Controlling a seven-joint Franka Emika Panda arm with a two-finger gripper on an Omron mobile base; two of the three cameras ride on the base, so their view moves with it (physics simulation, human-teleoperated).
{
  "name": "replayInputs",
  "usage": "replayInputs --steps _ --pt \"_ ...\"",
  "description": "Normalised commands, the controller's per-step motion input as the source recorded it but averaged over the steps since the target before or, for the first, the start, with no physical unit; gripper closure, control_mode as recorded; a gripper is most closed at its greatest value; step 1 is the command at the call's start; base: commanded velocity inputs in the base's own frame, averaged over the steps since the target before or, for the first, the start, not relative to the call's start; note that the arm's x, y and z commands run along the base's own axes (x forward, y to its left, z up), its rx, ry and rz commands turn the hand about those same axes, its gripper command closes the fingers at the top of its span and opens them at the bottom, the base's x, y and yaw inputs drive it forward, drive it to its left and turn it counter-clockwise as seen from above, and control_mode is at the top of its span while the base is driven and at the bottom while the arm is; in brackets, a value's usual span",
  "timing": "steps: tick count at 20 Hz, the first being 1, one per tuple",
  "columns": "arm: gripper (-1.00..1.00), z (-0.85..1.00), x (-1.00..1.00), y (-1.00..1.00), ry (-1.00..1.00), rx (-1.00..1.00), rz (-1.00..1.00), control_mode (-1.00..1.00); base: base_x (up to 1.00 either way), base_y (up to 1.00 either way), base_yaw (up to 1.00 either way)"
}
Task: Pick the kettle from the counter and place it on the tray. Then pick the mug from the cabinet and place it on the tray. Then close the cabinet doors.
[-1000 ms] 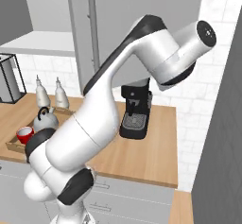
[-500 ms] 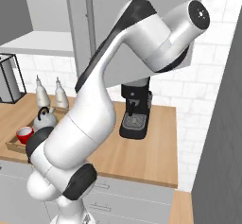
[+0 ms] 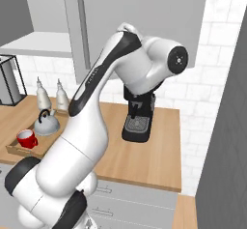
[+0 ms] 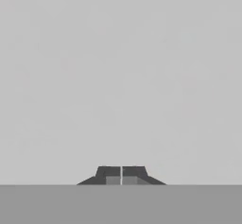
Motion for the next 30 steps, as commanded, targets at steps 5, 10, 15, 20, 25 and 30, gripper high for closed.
replayInputs --steps 5,10,15,20,25,30 --pt "1.00 -0.06 0.57 0.16 0.05 0.00 0.00 -1.00 0.00 0.00 0.00" --pt "1.00 -0.19 0.48 0.17 0.01 0.00 0.00 -1.00 0.00 0.00 0.00" --pt "1.00 -0.21 0.42 0.21 0.03 0.00 0.00 -1.00 0.00 0.00 0.00" --pt "1.00 -0.21 0.52 0.45 0.02 -0.03 0.00 -1.00 0.00 0.00 0.00" --pt "1.00 -0.35 0.59 0.56 0.00 0.00 0.00 -1.00 0.00 0.00 0.00" --pt "1.00 -0.44 0.72 0.65 0.00 0.00 -0.02 -1.00 0.00 0.00 0.00"
